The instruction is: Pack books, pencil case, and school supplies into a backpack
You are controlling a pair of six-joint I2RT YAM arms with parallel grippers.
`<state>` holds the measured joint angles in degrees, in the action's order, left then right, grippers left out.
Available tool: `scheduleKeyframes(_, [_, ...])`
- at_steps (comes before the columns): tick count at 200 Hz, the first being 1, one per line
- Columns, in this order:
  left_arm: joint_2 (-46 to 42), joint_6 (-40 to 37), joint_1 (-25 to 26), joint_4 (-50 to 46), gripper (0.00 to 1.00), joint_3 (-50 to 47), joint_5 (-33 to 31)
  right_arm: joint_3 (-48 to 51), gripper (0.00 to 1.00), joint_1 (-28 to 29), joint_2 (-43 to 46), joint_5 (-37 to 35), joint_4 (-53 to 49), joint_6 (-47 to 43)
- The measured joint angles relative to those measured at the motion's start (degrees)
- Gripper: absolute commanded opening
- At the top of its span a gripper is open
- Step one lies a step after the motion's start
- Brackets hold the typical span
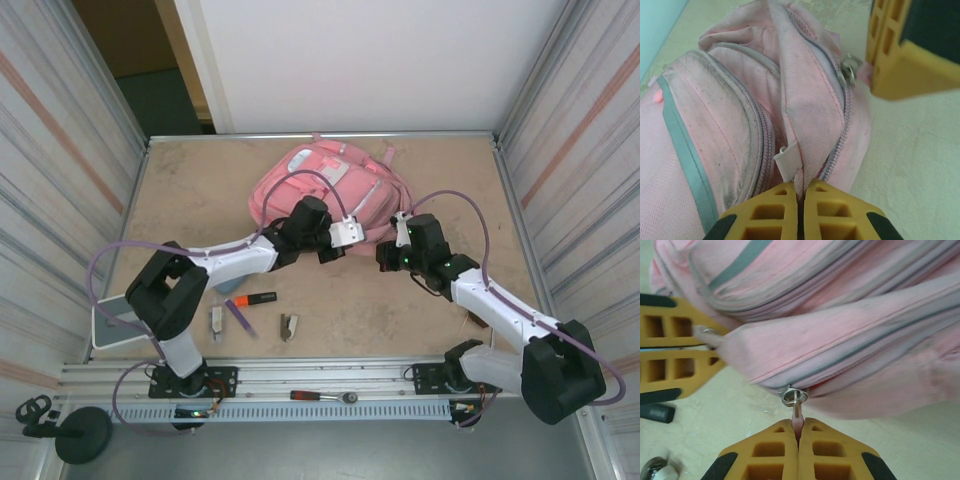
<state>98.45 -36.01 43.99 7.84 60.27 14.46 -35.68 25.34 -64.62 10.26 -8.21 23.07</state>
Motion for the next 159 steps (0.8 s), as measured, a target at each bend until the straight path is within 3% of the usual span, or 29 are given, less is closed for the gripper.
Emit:
scheduleKeyframes(56, [-5.75, 0.0, -5.81, 1.05, 0.0, -5.97, 6.6, -2.58, 0.0, -0.59, 0.15, -2.99, -3.04, -1.27])
scheduleKeyframes(107, [-6.8, -0.04, -7.8, 1.86, 0.0, -8.17, 8.11, -3.63, 0.0, -0.61, -1.86, -1.79, -3.69, -3.13])
scheduleKeyframes(132, [-8.02, -0.13, -8.7, 1.53, 0.34, -9.09, 7.91, -3.85, 0.0, -0.42, -2.16, 1.66, -3.3, -3.19])
scheduleKeyframes(159, [-12.0, 0.7, -8.37, 0.15, 0.51, -10.1, 5.57, -3.87, 0.0, 0.52, -2.6, 3.96, -2.56, -2.69])
